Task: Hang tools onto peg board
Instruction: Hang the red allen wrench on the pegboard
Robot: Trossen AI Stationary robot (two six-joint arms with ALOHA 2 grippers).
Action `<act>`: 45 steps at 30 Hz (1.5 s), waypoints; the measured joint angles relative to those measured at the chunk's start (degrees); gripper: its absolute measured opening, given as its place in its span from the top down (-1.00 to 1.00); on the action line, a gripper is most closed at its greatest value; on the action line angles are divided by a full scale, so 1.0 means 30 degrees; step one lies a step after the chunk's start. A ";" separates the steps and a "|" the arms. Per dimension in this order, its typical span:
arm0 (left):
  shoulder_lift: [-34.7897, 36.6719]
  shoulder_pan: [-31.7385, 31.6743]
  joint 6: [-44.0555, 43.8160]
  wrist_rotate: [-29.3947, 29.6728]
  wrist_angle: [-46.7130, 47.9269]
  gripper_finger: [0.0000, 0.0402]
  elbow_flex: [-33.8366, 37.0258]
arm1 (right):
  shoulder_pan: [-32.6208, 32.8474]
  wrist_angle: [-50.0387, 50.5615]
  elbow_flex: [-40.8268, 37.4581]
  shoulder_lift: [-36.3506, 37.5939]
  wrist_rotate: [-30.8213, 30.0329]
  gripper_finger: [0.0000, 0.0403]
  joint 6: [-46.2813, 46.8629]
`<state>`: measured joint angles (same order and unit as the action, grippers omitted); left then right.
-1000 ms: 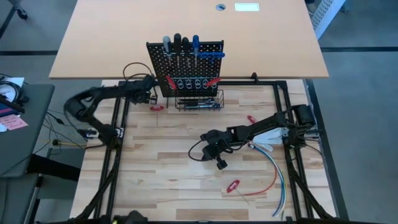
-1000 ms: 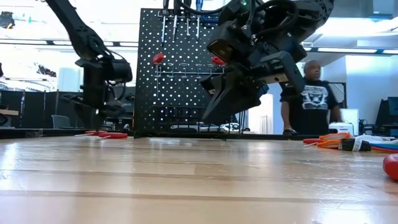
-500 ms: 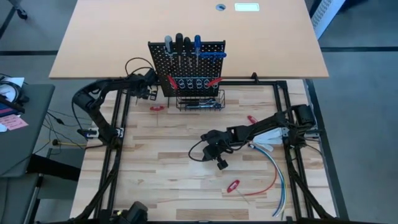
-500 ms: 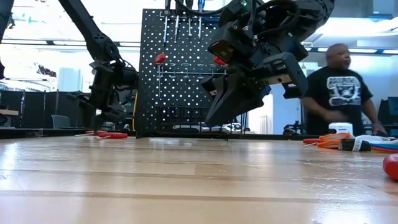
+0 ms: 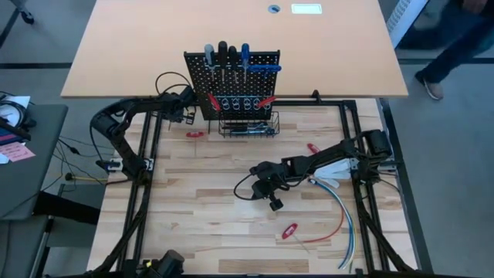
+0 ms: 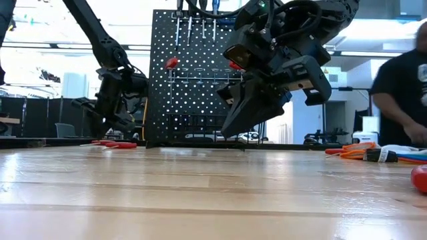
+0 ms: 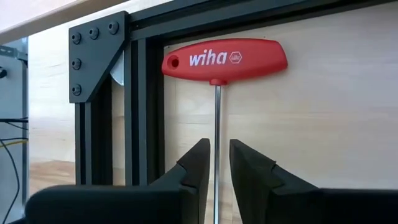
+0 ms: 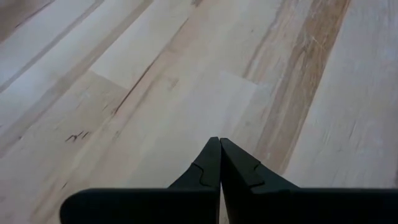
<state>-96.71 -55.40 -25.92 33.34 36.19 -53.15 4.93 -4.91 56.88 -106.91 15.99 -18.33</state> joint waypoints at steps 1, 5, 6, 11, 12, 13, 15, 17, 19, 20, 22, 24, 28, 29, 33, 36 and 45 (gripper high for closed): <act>0.0000 0.0000 0.0017 0.0000 -0.0008 0.73 0.0000 | 0.0006 -0.0004 0.0000 0.0000 0.0000 0.95 0.0025; 0.0000 0.0007 0.0037 -0.0015 -0.0025 0.73 0.0000 | 0.0033 0.0000 0.0000 0.0000 0.0000 0.95 0.0111; 0.0000 0.0007 0.0043 -0.0018 0.0055 0.72 0.0000 | 0.0052 0.0000 0.0000 0.0000 0.0000 0.95 0.0118; 0.0000 0.0077 0.0254 -0.0029 0.0252 0.60 0.0058 | 0.0145 -0.0006 0.0000 0.0000 0.0002 0.95 0.0147; 0.0000 0.0117 0.0270 -0.0036 0.0323 0.56 0.0068 | 0.0145 -0.0006 0.0000 0.0000 0.0001 0.95 0.0147; 0.0012 0.0161 0.0327 -0.0034 0.0225 0.53 0.0160 | 0.0145 -0.0003 0.0000 0.0000 0.0007 0.95 0.0147; 0.0015 0.0299 0.0501 0.0119 0.0090 0.46 0.0464 | 0.0145 0.0000 0.0000 0.0000 0.0007 0.95 0.0154; 0.0015 0.0468 0.0556 0.0219 -0.0078 0.41 0.0798 | 0.0152 0.0000 0.0000 0.0000 0.0015 0.95 0.0314; 0.0015 0.0580 0.0480 0.0244 -0.0230 0.38 0.1014 | 0.0152 -0.0007 0.0000 0.0000 0.0015 0.95 0.0461; 0.0015 0.0590 0.0445 0.0309 -0.0385 0.38 0.1113 | 0.0156 -0.0007 0.0000 0.0000 0.0015 0.95 0.0461; 0.0015 0.0633 0.0379 0.0383 -0.0700 0.37 0.1265 | 0.0226 -0.0007 0.0000 0.0000 0.0015 0.95 0.0471; 0.0015 0.0648 0.0172 0.0243 -0.0804 0.39 0.1353 | 0.0225 -0.0007 0.0000 0.0000 0.0015 0.95 0.0592; 0.0050 0.0663 0.0037 -0.0323 -0.1121 0.46 0.1633 | 0.0283 -0.0007 0.0000 0.0000 0.0019 0.95 0.0611; 0.0070 0.0663 0.0025 -0.0453 -0.1283 0.48 0.1741 | 0.0293 -0.0007 0.0000 0.0000 0.0017 0.95 0.0614; 0.0096 0.0499 -0.0020 -0.1171 -0.1406 0.57 0.1836 | 0.0372 0.0000 0.0000 0.0000 0.0015 0.95 0.0658; 0.0117 0.0332 -0.0019 -0.1927 -0.1390 0.63 0.1821 | 0.0485 0.0043 0.0000 0.0000 0.0015 0.95 0.0755; 0.0080 0.0196 -0.0774 -0.3793 0.0006 0.71 0.1814 | 0.0729 0.0073 0.0000 0.0000 0.0015 0.95 0.0803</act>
<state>-96.47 -54.81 -28.24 21.96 36.20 -47.70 7.12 -4.69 56.88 -106.91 16.03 -15.92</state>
